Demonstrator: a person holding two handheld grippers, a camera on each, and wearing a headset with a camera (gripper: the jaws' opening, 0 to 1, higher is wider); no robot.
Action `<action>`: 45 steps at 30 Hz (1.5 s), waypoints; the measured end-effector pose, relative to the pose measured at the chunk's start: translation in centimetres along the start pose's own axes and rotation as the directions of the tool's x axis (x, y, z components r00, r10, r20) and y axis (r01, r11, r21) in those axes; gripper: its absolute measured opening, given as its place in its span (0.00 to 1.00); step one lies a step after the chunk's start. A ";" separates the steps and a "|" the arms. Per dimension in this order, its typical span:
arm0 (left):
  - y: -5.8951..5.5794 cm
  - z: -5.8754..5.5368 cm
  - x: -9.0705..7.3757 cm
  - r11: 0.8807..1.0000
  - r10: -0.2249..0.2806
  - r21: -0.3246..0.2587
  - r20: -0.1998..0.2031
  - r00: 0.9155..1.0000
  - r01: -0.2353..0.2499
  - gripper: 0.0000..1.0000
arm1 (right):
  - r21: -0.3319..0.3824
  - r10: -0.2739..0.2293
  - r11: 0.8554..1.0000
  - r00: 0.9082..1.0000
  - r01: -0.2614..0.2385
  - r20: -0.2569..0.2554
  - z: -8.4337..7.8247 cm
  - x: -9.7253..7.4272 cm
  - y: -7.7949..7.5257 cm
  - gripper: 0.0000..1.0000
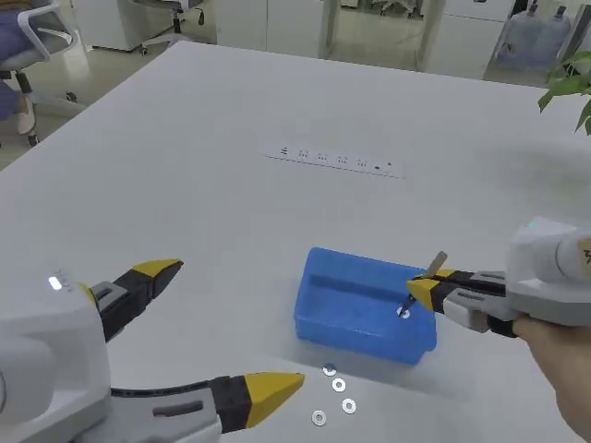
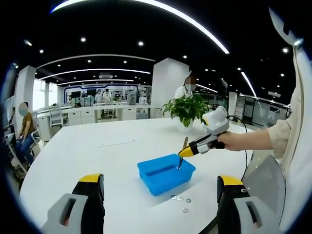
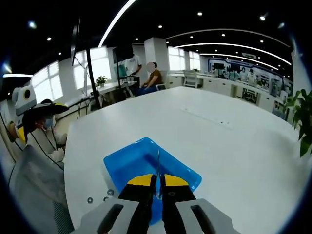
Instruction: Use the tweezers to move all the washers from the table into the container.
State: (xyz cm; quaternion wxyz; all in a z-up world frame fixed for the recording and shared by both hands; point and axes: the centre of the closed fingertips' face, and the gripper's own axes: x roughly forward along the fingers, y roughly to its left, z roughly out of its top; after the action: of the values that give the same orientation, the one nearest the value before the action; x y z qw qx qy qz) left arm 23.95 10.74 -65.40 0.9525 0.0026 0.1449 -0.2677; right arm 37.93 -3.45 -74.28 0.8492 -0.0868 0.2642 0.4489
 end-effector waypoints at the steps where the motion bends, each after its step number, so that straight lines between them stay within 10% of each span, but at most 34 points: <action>1: 0.0 0.0 0.0 1.000 0.001 0.000 0.001 1.000 -0.001 0.99 | 0.000 -0.001 1.000 1.000 0.001 -0.002 -0.1 0.2 0.0 0.02; 29: 0.4 -0.4 -0.2 1.000 0.005 0.006 -0.016 1.000 -0.005 0.97 | -0.008 -0.001 1.000 1.000 0.001 -0.002 -0.7 -0.2 0.1 0.03; 45: -0.3 -0.5 0.2 1.000 -0.021 -0.004 -0.017 1.000 0.021 0.96 | 0.006 0.127 0.992 0.985 -0.128 0.118 2.2 -3.4 6.2 0.03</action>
State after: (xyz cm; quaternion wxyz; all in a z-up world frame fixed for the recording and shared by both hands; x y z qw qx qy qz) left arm 23.82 10.39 -65.93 0.9485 0.0014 0.1534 -0.2772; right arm 32.20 -1.46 -70.07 0.8334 -0.0371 0.2219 0.5049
